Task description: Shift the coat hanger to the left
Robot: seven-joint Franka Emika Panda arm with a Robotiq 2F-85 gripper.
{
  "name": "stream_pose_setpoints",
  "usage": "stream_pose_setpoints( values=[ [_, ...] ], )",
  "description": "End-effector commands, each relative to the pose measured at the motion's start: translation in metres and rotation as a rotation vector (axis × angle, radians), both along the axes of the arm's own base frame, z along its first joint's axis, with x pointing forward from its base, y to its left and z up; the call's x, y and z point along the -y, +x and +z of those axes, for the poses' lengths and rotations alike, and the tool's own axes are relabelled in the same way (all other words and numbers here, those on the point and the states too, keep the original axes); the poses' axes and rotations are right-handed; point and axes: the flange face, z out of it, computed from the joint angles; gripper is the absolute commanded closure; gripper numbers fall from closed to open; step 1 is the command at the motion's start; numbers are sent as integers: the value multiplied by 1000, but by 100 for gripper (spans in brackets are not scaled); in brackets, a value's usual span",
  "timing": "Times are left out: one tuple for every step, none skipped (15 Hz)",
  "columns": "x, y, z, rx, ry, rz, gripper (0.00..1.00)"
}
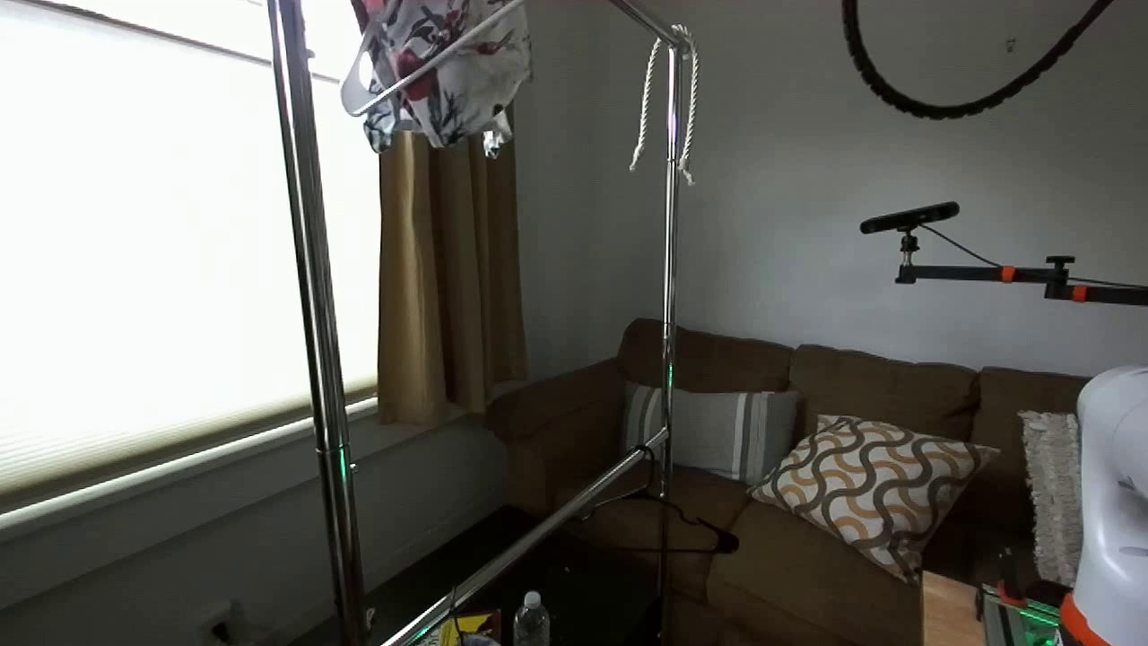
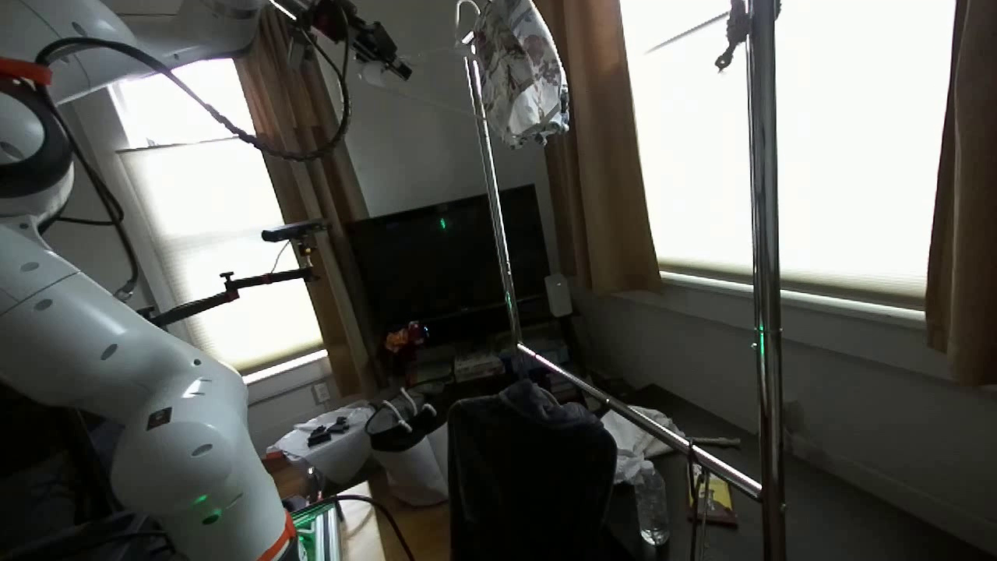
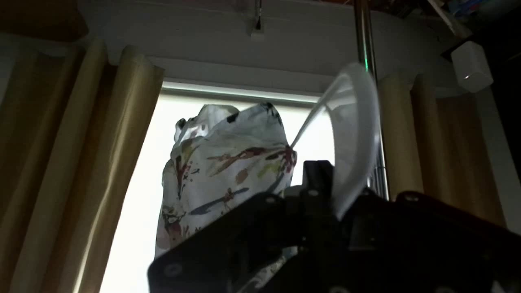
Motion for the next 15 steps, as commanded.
stream_pose_setpoints(
  values=[
    [4,27,-7,-47,23,64,99],
    [7,34,-7,-54,32,71,99],
    [10,40,-7,-61,47,75,99],
    [14,43,-5,-81,76,78,99],
    [16,44,-4,-97,95,85,99],
    [7,32,0,-93,115,85,99],
    [-8,12,3,-105,139,88,99],
    [-12,5,6,-121,157,102,99],
    [-18,-3,8,-132,162,112,70],
    [-22,-10,12,-149,175,129,68],
    [-22,-15,16,-174,184,142,62],
    [-19,-18,18,-193,186,141,54],
    [-16,-20,20,-218,193,134,47],
    [-12,-19,20,-215,168,105,38],
    [-7,-16,19,-211,151,57,32]
  ],
)
